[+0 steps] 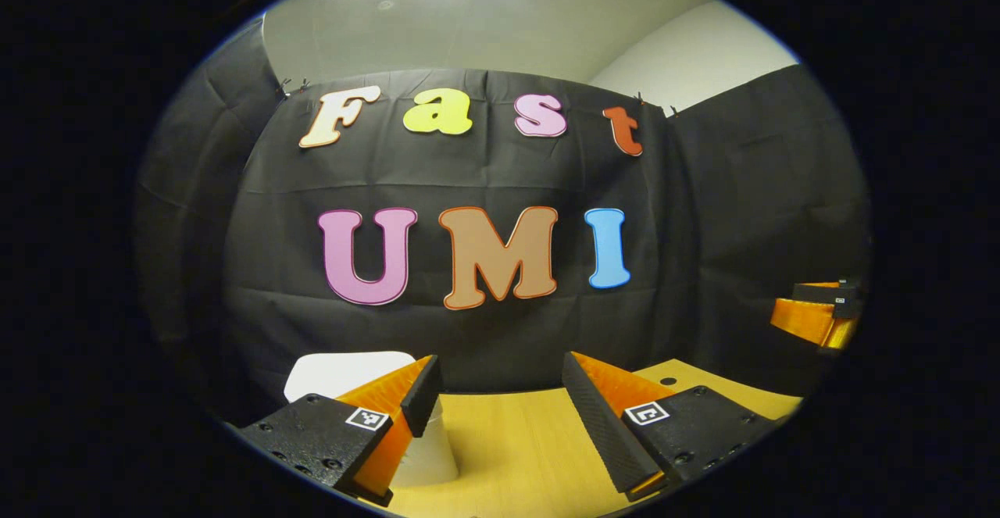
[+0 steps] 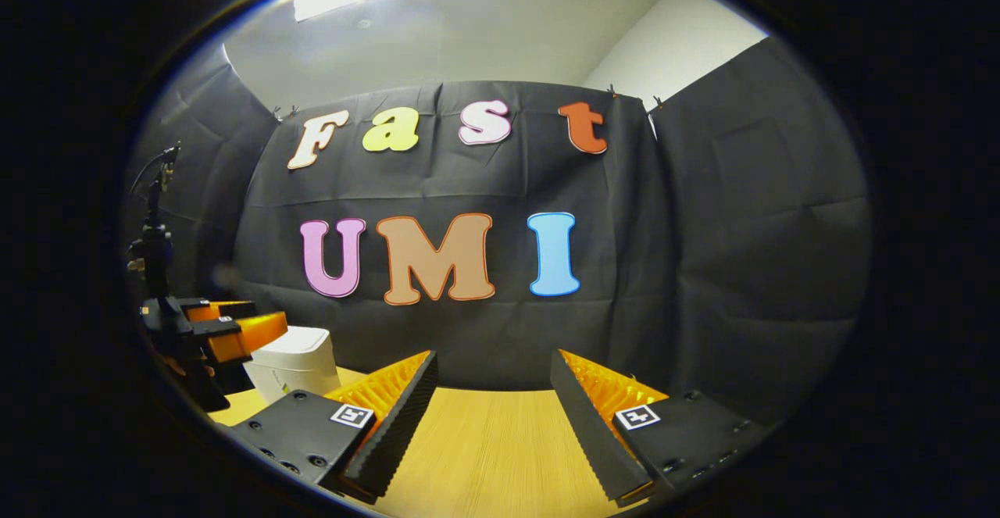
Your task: Press the lid of the desktop garbage bin to open it, pick up the crumpled paper on the desktop and throw it into the bin, then pick up the pop can on the desktop and drop it into the bin, and finally close the garbage bin lid.
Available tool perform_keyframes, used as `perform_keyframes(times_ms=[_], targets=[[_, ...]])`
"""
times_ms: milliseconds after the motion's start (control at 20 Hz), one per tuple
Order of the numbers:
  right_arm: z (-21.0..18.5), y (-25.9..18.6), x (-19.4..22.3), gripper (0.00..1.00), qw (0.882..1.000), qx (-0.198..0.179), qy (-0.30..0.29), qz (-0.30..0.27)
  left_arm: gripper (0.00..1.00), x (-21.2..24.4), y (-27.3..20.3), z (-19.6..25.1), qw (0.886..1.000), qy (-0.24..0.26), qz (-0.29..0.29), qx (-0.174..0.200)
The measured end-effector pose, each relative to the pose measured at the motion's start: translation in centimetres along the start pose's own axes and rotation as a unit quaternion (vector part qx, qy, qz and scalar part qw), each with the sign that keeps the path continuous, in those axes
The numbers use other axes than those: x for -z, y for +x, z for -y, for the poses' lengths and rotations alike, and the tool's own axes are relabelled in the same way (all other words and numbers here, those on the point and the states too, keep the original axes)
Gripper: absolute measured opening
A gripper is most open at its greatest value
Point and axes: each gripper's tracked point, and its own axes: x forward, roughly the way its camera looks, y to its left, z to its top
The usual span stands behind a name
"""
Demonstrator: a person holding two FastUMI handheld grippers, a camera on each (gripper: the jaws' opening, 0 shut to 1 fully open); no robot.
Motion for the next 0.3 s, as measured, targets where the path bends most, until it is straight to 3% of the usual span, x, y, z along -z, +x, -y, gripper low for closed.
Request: perform_keyframes(times_ms=[50,300], targets=[[-0.2,0.0,0.2,0.96,1.0,-0.003,-0.002,-0.003,0.93,0.4,-0.1,0.4,1.0,-0.001,-0.007,0.003],[-0.4,-0.2,0.5,0.96,1.0,-0.008,-0.001,-0.011,0.94,1.6,0.0,1.2,0.999,-0.019,-0.03,0.013]])
